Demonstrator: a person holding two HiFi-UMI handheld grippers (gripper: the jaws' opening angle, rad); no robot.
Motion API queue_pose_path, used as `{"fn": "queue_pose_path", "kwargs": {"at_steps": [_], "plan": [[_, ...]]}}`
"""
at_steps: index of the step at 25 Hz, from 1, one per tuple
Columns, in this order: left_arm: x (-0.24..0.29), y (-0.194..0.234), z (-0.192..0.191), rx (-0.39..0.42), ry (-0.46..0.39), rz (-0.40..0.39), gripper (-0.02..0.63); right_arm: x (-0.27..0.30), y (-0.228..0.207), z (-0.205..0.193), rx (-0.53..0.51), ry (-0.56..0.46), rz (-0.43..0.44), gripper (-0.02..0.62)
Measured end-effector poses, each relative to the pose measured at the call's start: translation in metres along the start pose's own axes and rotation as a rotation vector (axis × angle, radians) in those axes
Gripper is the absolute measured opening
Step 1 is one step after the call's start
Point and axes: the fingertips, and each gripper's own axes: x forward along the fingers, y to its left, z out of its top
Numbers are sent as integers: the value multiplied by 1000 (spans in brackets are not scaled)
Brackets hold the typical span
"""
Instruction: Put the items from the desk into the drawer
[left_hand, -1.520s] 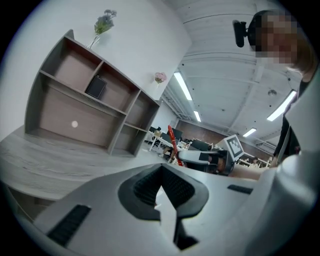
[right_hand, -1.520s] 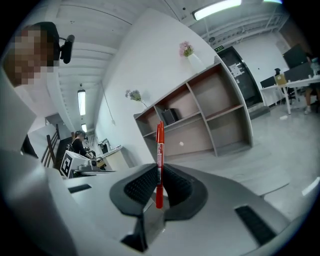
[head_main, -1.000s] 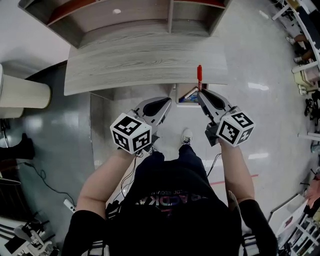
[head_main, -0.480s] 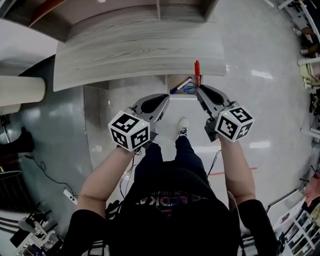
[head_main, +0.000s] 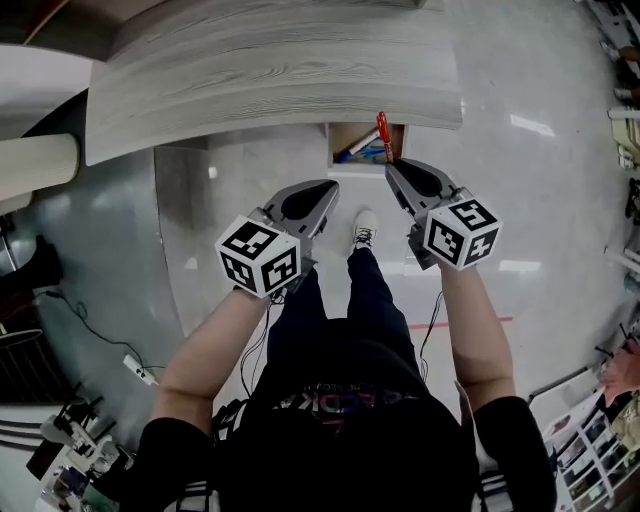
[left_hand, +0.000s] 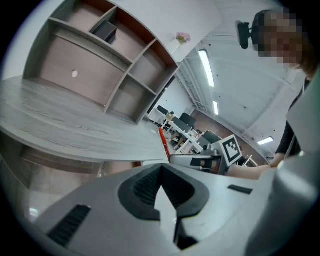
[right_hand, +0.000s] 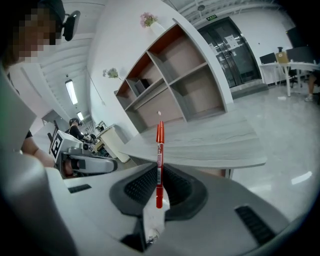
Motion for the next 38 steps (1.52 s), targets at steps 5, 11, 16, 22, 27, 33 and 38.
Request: {"fn": "queue_pose_path", "kwargs": {"at_steps": [5, 11, 16, 22, 27, 33, 38], "plan": [[4, 4, -17, -33, 17, 18, 4, 13, -12, -22, -27, 73, -4, 52], [12, 13, -39, -79, 34, 40, 5, 30, -29, -48, -94, 170, -7, 52], [18, 18, -51, -112, 41, 53, 4, 44, -41, -68, -195, 263, -23, 52], [28, 22, -61, -142, 48, 62, 4, 65, -65, -86, -306, 382, -51, 52], [34, 29, -67, -163, 44, 76, 4, 80, -79, -99, -365, 452, -56, 52], [31, 40, -69, -184, 35, 98, 5, 95, -84, -108, -412, 516, -68, 52], [31, 48, -75, -192, 39, 117, 4, 100, -90, -116, -414, 546, -74, 52]]}}
